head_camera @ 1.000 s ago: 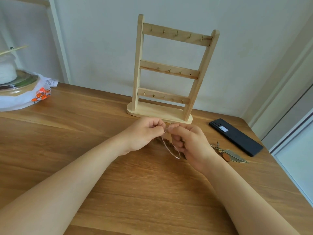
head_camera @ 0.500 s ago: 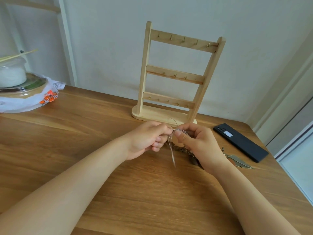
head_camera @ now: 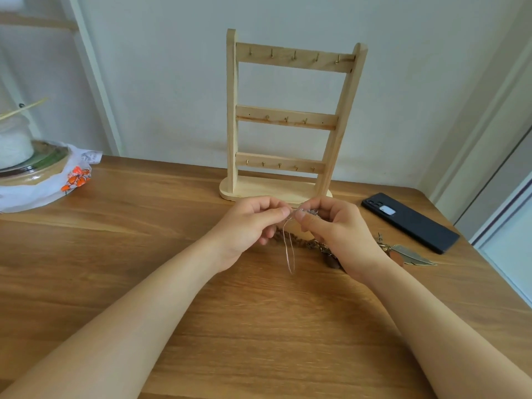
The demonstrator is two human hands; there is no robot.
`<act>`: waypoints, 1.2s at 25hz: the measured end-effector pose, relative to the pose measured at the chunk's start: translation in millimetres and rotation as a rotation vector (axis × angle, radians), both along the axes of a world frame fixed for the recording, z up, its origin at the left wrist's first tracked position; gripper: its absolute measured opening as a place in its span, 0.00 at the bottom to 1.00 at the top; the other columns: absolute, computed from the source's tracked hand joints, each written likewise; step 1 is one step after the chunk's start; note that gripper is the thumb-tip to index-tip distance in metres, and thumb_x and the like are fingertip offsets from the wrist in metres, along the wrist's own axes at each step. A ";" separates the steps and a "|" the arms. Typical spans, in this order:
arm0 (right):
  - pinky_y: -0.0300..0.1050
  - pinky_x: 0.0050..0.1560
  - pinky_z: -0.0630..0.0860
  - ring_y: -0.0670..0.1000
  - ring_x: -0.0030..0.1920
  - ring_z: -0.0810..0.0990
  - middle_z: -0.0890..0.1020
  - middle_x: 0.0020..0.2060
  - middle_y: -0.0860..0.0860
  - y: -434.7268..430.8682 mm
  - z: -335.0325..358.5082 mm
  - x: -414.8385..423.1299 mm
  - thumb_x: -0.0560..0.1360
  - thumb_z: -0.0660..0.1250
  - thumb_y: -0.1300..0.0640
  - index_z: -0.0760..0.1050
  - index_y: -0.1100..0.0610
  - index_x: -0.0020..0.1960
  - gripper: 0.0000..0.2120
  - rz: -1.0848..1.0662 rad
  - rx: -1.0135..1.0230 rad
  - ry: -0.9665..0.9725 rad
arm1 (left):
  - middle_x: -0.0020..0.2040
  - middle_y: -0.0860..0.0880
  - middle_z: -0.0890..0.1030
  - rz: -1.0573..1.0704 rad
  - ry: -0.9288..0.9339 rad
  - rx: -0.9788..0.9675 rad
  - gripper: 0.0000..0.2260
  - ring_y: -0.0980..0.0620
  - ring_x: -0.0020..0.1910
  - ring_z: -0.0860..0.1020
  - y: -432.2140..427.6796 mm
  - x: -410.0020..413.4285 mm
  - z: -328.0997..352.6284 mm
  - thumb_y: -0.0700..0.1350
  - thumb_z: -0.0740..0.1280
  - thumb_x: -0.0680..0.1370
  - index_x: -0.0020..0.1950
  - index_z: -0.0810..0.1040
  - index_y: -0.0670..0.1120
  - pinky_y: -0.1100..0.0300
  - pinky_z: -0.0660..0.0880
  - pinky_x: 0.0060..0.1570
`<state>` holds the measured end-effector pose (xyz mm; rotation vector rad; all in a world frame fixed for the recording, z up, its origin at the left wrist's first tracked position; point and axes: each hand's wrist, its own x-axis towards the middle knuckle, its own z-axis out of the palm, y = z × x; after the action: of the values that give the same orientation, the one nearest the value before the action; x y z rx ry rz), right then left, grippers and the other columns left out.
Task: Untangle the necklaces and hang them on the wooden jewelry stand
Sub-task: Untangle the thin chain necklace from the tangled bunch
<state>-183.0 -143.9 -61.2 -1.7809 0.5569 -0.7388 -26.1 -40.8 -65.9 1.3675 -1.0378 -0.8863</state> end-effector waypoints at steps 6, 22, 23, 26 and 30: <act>0.41 0.31 0.59 0.48 0.30 0.64 0.74 0.29 0.49 -12.1 -1.0 0.2 0.78 0.70 0.61 0.80 0.59 0.47 0.02 -0.052 0.231 -0.119 | 0.36 0.52 0.68 -0.143 0.340 -0.033 0.13 0.54 0.35 0.68 2.6 4.7 6.0 0.49 0.66 0.80 0.37 0.72 0.48 0.61 0.67 0.36; 0.30 0.29 0.67 0.40 0.26 0.70 0.79 0.34 0.54 -19.6 -6.7 -1.2 0.78 0.69 0.62 0.82 0.59 0.50 0.03 -0.209 0.052 -0.032 | 0.45 0.52 0.77 0.134 0.620 -0.204 0.18 0.54 0.43 0.77 4.7 20.0 11.1 0.42 0.69 0.76 0.66 0.80 0.54 0.60 0.79 0.43; 0.29 0.29 0.67 0.39 0.26 0.70 0.80 0.35 0.55 -18.7 -6.7 -1.3 0.79 0.69 0.61 0.82 0.58 0.50 0.03 -0.212 0.028 -0.025 | 0.49 0.51 0.78 0.121 0.578 -0.199 0.22 0.53 0.46 0.78 4.9 19.0 11.6 0.42 0.70 0.75 0.67 0.79 0.57 0.58 0.79 0.46; 0.29 0.30 0.67 0.39 0.26 0.71 0.80 0.35 0.55 -17.5 -6.4 -2.0 0.79 0.69 0.61 0.82 0.58 0.50 0.03 -0.209 0.004 -0.031 | 0.53 0.49 0.79 0.148 0.456 -0.213 0.24 0.49 0.54 0.79 3.5 16.1 10.3 0.39 0.70 0.76 0.69 0.77 0.59 0.53 0.76 0.56; 0.31 0.32 0.68 0.39 0.29 0.71 0.78 0.35 0.53 -14.3 -6.4 -1.3 0.78 0.70 0.60 0.83 0.56 0.49 0.03 -0.166 -0.023 -0.023 | 0.57 0.47 0.79 0.142 0.274 -0.146 0.16 0.46 0.61 0.80 0.5 10.9 4.9 0.40 0.70 0.78 0.62 0.82 0.55 0.49 0.79 0.60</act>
<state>-184.3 -158.2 -67.6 -1.7598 0.6892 -0.8811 -15.2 -40.2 -61.0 1.1463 -0.7701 -0.8477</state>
